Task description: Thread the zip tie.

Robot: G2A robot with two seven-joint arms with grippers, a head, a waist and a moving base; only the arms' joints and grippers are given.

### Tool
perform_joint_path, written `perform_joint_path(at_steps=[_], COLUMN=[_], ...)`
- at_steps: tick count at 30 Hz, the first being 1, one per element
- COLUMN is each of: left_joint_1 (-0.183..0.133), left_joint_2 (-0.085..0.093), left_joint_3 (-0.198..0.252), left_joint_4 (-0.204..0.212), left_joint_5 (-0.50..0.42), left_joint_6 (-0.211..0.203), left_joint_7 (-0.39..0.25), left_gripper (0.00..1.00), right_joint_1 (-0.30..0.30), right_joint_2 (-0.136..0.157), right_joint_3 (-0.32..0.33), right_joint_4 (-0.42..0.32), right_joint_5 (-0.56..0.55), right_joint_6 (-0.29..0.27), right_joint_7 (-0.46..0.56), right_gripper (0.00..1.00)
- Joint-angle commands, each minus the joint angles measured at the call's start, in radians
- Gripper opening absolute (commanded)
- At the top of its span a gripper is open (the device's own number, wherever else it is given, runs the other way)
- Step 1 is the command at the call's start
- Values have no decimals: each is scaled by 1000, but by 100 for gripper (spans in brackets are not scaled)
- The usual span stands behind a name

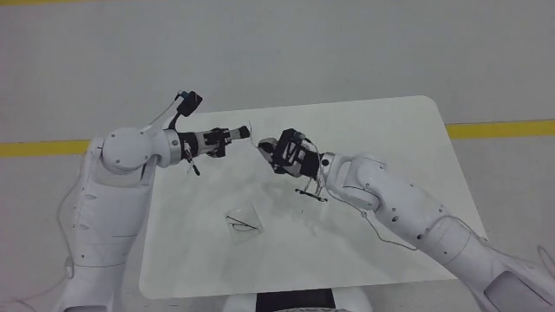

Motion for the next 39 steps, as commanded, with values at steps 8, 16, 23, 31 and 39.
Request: perform_joint_path(at_steps=[8, 16, 23, 31, 39], left_joint_1=[-30, -49, -77, -127, -159], left_joint_2=[9, 13, 22, 41, 68], left_joint_3=[10, 9, 17, 118, 196], left_joint_4=[170, 201, 302, 381, 444], left_joint_5=[-231, -218, -344, -533, -645], left_joint_6=[-213, -221, -259, -319, -324], left_joint_7=[-90, -76, -142, -161, -161], left_gripper=[100, 100, 100, 100, 100], right_joint_1=[55, 62, 23, 10, -8], right_joint_2=[27, 28, 19, 25, 6], right_joint_3=[-53, -57, -37, -1, 49], right_joint_4=[65, 70, 65, 27, 63], right_joint_5=[432, 455, 690, 964, 1082], right_joint_6=[0, 0, 0, 0, 0], right_joint_7=[54, 58, 80, 216, 321], right_gripper=[0, 0, 0, 0, 0])
